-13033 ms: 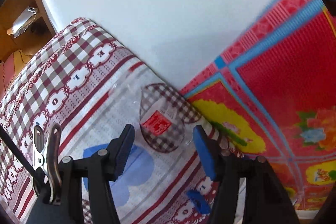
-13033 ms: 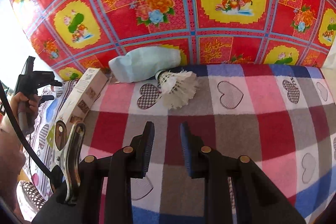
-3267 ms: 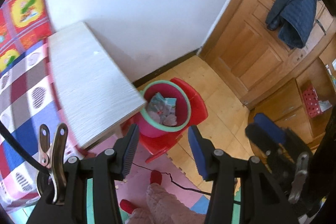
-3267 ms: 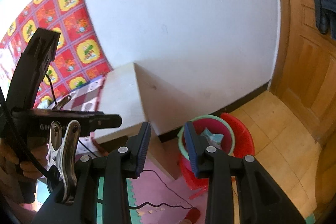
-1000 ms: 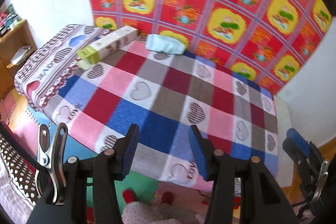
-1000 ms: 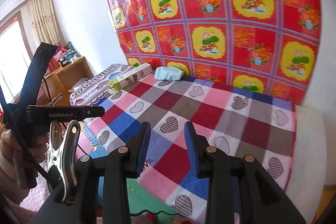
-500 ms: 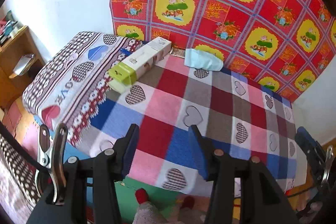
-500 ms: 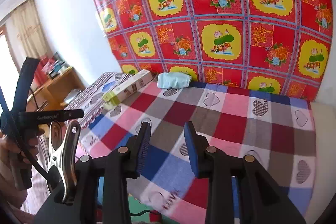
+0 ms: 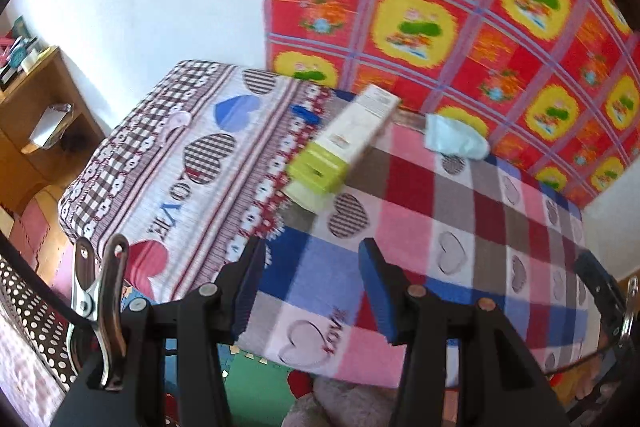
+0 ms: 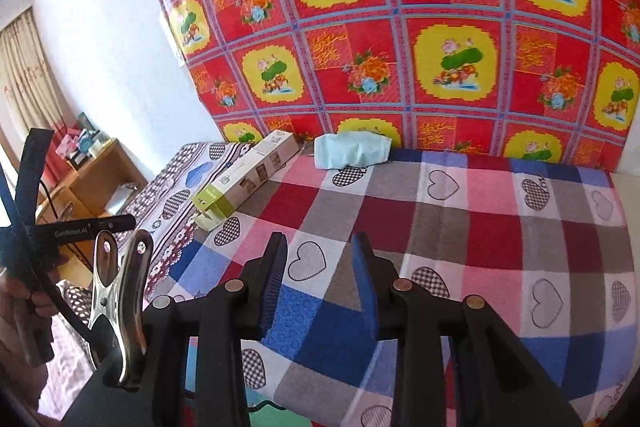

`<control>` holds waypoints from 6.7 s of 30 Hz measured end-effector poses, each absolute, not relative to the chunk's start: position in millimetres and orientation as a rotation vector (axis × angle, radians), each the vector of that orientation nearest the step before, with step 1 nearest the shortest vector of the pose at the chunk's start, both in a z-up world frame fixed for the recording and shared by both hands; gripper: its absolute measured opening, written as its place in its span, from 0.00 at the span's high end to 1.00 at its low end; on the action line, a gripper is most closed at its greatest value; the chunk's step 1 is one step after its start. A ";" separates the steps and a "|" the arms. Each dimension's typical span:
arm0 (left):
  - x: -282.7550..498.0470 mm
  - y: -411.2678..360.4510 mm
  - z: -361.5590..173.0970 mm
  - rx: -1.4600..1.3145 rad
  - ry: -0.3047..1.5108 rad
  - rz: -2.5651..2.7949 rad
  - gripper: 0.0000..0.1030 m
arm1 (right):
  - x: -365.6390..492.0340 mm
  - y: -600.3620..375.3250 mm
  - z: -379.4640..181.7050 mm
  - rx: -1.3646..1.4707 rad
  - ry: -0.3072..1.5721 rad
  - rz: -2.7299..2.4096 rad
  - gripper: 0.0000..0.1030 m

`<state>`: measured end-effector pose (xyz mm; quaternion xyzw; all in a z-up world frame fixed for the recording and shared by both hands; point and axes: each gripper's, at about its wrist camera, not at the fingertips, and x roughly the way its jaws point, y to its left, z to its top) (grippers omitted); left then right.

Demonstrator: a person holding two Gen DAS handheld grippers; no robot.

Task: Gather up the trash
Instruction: 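Move both open grippers back toward the bed, then lower the left gripper toward the pink plastic piece while the right approaches the face mask, then grasp the pink plastic piece with the left gripper while the right grasps the face mask, then lift the pink piece and face mask and carry them toward the bucket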

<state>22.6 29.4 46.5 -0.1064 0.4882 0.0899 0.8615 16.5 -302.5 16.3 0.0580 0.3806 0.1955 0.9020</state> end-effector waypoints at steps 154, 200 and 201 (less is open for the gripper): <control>204.3 151.9 -49.7 -0.270 1.121 0.008 0.57 | 207.7 -224.2 -78.4 0.340 0.942 0.011 0.82; 107.7 -115.0 18.6 -0.001 1.081 -0.390 0.57 | 0.7 -330.9 -7.6 0.454 0.831 0.008 0.82; 103.7 -121.9 19.3 0.007 1.080 -0.400 0.57 | -5.2 -335.5 -6.8 0.458 0.827 0.002 0.82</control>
